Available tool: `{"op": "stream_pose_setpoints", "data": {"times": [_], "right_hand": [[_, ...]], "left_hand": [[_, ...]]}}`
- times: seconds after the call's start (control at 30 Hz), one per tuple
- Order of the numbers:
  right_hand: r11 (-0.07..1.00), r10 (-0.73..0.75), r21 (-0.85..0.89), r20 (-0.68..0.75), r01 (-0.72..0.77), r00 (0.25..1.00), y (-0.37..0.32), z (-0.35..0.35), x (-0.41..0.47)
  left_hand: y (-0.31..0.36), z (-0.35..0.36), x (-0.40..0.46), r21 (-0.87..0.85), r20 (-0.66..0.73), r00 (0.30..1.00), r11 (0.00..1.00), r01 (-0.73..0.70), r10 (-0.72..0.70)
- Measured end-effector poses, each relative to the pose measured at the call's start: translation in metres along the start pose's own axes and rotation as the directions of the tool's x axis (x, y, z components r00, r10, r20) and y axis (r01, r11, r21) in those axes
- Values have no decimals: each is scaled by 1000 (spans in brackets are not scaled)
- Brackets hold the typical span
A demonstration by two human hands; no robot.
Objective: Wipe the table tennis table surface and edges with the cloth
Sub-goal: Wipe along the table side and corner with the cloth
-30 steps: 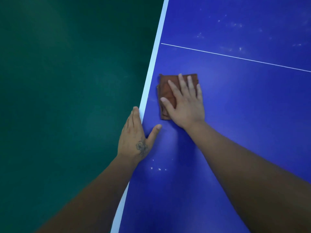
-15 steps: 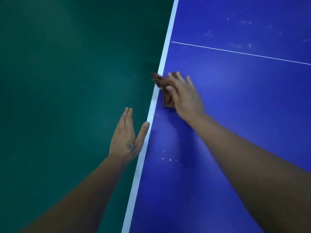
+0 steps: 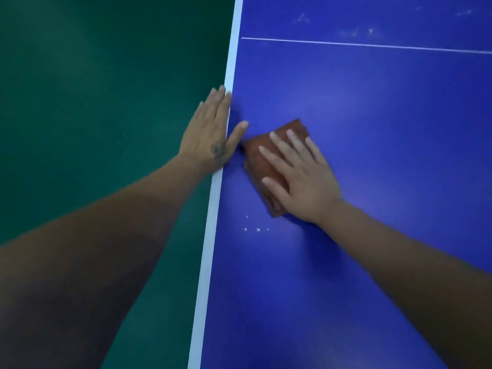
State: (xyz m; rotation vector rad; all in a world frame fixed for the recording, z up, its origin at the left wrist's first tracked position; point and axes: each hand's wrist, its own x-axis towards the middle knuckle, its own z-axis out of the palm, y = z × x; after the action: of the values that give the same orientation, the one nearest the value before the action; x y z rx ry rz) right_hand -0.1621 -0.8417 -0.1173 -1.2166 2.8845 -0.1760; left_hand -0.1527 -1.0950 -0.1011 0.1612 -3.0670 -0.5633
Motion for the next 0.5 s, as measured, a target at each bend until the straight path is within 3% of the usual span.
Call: {"op": "stream_pose_setpoints", "data": {"times": [0.17, 0.3, 0.43, 0.5], "right_hand": [[971, -214, 113, 31, 209, 976, -55, 3, -49], [921, -348, 190, 15, 339, 937, -73, 2, -71], [903, -268, 314, -122, 293, 956, -47, -16, -47], [930, -201, 283, -149, 237, 968, -23, -28, -24]], "left_hand": [[6, 6, 39, 97, 88, 974, 971, -219, 211], [10, 6, 54, 83, 149, 944, 948, -308, 294], [9, -1, 83, 77, 139, 922, 925, -373, 360], [6, -4, 100, 97, 131, 921, 920, -379, 366]]}}
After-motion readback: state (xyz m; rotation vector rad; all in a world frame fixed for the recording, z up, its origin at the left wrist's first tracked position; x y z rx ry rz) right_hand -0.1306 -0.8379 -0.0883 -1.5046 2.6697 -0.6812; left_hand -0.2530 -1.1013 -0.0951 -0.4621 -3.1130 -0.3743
